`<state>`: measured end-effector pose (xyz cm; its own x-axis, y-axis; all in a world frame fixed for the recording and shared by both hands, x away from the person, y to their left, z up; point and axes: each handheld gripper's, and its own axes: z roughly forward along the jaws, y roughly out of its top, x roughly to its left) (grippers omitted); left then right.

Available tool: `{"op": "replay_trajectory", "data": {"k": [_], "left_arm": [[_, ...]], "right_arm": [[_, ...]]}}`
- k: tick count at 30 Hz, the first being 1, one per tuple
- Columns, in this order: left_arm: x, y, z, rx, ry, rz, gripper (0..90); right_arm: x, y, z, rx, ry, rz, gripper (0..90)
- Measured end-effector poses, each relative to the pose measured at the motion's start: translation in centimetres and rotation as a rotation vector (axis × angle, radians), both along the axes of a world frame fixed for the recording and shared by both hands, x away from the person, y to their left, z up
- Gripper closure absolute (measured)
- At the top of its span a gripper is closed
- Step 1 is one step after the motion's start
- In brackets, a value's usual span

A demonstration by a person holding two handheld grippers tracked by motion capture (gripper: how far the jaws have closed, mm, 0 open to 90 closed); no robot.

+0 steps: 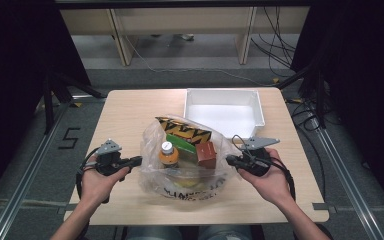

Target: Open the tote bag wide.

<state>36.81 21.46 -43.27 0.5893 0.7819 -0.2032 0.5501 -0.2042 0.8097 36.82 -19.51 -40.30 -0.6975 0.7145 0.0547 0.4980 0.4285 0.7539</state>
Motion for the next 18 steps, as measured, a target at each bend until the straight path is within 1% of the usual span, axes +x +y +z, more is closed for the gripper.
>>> {"op": "replay_trajectory", "data": {"k": [1,2,3,4,5,6,7,8,9,10,11,12,14,15,16,17,18], "left_arm": [[0.1,-0.1,-0.3,0.002,0.012,0.000,89.5],[0.2,-0.1,-0.7,0.004,0.014,0.000,89.6],[0.4,0.0,-0.9,0.031,0.026,-0.016,89.6],[0.5,-0.2,-1.1,0.016,0.029,-0.002,89.6],[0.6,-0.2,-1.4,0.015,0.035,-0.001,89.6],[0.8,0.0,-1.5,0.048,0.046,-0.019,89.6],[0.9,-0.2,-1.8,0.028,0.048,0.002,89.6],[1.2,0.0,-2.0,0.054,0.061,-0.012,89.5],[1.3,-0.1,-2.1,0.067,0.069,0.001,89.5],[1.5,0.0,-2.4,0.078,0.079,0.001,89.6],[1.7,-0.1,-2.7,0.074,0.087,-0.002,89.6],[1.9,-0.1,-3.0,0.081,0.099,-0.010,89.6],[2.1,-0.4,-3.6,0.096,0.116,-0.007,89.5],[2.2,-0.4,-3.9,0.107,0.123,-0.021,89.6],[2.3,-0.5,-4.2,0.103,0.129,-0.022,89.5],[2.4,-0.6,-4.3,0.109,0.131,-0.027,89.5],[2.4,-0.7,-4.5,0.108,0.134,-0.024,89.5]], "right_arm": [[0.0,0.0,-0.3,0.007,0.021,-0.013,87.1],[0.2,-0.2,-0.7,-0.012,0.026,-0.002,87.2],[0.4,-0.2,-1.2,-0.009,0.025,-0.011,87.2],[0.5,-0.1,-1.6,-0.001,0.030,-0.022,87.2],[0.6,-0.2,-1.7,-0.018,0.065,-0.021,87.2],[0.8,-0.3,-2.1,-0.028,0.057,-0.015,87.2],[1.0,-0.1,-2.7,-0.011,0.034,-0.031,87.2],[1.1,-0.3,-2.6,-0.035,0.073,-0.028,87.2],[1.3,-0.3,-2.8,-0.047,0.089,-0.026,87.2],[1.5,-0.3,-3.1,-0.048,0.079,-0.026,87.2],[1.7,-0.2,-3.5,-0.032,0.072,-0.041,87.3],[1.9,-0.4,-3.5,-0.076,0.087,-0.020,87.6],[2.3,-0.4,-4.2,-0.086,0.099,-0.023,88.2],[2.4,-0.4,-4.4,-0.090,0.107,-0.028,88.4],[2.5,-0.5,-4.7,-0.099,0.115,-0.031,88.6],[2.5,-0.5,-4.8,-0.104,0.138,-0.043,88.7],[2.6,-0.6,-5.1,-0.102,0.125,-0.038,88.7]]}}
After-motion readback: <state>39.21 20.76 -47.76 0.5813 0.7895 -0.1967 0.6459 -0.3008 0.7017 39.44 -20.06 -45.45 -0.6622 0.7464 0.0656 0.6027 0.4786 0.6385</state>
